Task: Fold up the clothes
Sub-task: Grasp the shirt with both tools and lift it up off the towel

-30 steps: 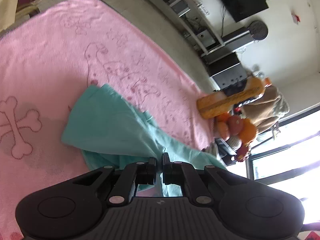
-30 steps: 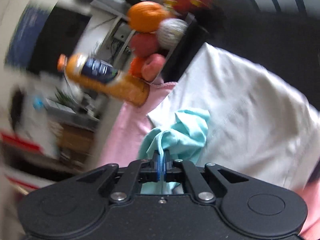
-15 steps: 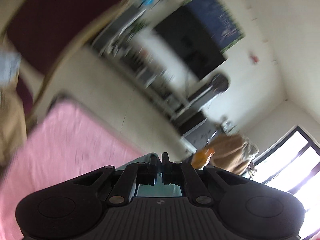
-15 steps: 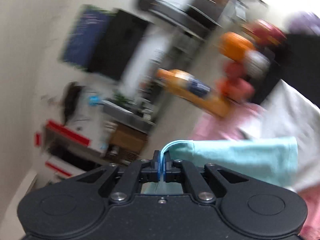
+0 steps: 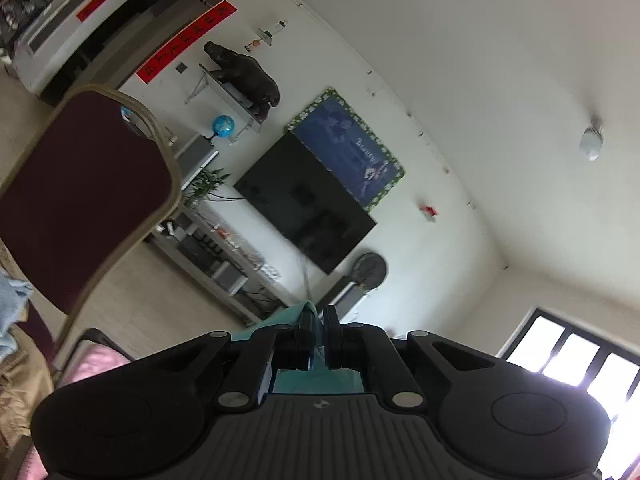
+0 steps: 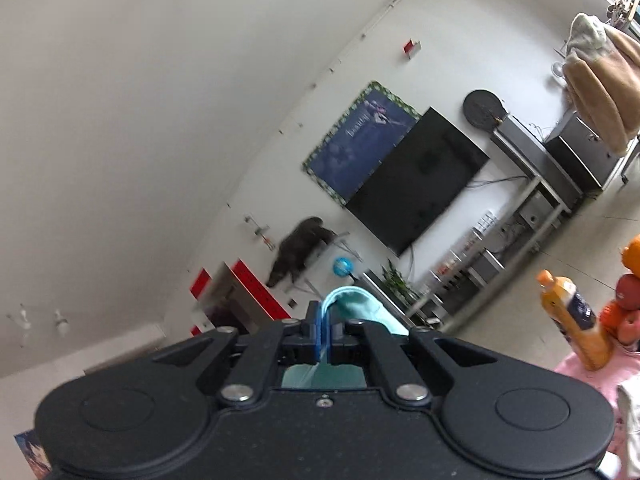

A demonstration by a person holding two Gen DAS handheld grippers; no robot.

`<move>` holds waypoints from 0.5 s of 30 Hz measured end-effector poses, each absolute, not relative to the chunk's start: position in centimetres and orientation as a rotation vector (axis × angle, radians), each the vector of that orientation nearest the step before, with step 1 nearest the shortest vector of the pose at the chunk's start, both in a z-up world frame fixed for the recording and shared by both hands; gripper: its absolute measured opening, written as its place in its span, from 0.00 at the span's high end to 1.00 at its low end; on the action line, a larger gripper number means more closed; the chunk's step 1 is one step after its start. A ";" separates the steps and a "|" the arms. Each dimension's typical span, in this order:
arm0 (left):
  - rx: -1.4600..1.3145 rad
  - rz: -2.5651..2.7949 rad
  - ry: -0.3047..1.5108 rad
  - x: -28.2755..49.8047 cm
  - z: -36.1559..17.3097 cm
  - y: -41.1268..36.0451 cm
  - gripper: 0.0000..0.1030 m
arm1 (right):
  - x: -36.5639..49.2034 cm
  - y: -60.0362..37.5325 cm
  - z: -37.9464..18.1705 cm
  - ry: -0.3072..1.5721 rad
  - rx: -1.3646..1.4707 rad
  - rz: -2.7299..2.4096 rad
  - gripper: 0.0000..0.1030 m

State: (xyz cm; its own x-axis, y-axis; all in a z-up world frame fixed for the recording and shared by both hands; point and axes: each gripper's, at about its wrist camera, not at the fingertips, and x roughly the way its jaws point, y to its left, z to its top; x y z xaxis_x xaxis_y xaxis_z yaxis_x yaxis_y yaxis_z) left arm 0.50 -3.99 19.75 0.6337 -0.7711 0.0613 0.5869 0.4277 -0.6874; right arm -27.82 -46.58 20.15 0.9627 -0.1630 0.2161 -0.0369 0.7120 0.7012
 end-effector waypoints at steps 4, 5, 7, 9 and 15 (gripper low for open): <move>-0.665 -0.804 0.302 2.9 20.1 -6.4 0.98 | -24.7 -47.8 20.4 -0.246 0.769 -0.095 0.98; -0.641 -0.785 0.313 3.7 20.1 -7.2 0.98 | -23.1 -48.2 20.2 -0.209 0.769 -0.116 0.98; -0.584 -0.726 0.366 6.7 19.1 -8.9 0.98 | -19.9 -49.1 20.0 -0.134 0.770 -0.157 0.98; -0.520 -0.656 0.435 10.3 17.6 -11.0 0.98 | -16.4 -50.1 19.3 -0.053 0.767 -0.206 0.98; -0.394 -0.479 0.561 20.4 14.4 -16.8 0.98 | -5.3 -53.1 16.3 0.088 0.771 -0.279 0.98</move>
State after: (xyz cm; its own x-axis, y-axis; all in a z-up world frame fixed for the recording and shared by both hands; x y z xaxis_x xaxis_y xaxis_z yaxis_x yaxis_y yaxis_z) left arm 20.42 -16.82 14.39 0.7434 -0.5295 -0.4087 0.3213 0.8186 -0.4761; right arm -5.34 -53.11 16.27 0.9595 -0.2166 -0.1801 0.2807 0.6826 0.6747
